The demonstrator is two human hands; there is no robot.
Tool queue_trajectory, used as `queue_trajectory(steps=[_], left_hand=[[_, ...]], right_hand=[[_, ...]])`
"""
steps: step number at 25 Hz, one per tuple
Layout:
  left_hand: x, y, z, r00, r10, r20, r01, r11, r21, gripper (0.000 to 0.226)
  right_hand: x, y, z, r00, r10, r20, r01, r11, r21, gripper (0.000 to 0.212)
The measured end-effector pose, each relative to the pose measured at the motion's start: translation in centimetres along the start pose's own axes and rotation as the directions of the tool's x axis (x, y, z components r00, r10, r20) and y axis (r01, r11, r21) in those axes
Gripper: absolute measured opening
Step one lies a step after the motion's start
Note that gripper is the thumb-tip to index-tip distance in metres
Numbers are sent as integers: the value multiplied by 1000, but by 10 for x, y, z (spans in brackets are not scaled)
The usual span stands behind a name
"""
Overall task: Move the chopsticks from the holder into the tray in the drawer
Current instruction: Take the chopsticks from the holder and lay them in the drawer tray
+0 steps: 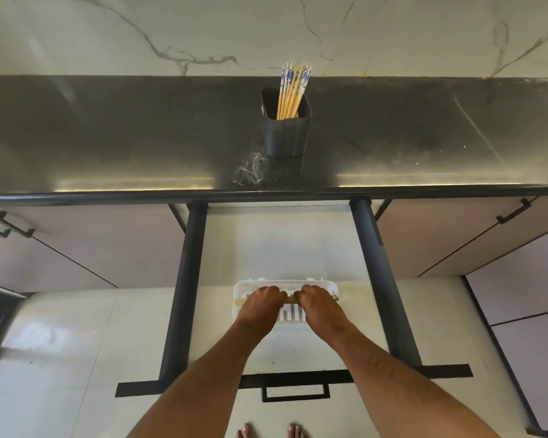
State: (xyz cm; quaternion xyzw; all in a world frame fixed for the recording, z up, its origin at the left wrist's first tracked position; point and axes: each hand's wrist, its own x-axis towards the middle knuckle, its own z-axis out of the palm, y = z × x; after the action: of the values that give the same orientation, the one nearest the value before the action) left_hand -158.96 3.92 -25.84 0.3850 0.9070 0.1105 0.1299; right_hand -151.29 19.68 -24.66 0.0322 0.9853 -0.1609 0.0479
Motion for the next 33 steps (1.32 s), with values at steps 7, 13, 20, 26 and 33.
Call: queue_trajectory(steps=[7, 13, 20, 26, 33], left_hand=[[8, 4, 11, 1000, -20, -16, 21, 999, 32, 19], [8, -15, 20, 996, -85, -18, 85, 996, -2, 18], [7, -23, 20, 991, -133, -26, 133, 991, 6, 17], [5, -27, 14, 985, -172, -6, 173, 984, 51, 13], [10, -24, 16, 984, -179, -2, 179, 983, 48, 14]], right_hand=[[1, 13, 14, 1000, 4, 5, -4, 1000, -19, 22], [8, 13, 12, 999, 15, 40, -14, 1000, -28, 29], [13, 10, 9, 994, 88, 68, -77, 986, -150, 18], [20, 6, 9, 988, 96, 120, -69, 976, -208, 6], [28, 7, 15, 985, 95, 143, -80, 991, -107, 6]])
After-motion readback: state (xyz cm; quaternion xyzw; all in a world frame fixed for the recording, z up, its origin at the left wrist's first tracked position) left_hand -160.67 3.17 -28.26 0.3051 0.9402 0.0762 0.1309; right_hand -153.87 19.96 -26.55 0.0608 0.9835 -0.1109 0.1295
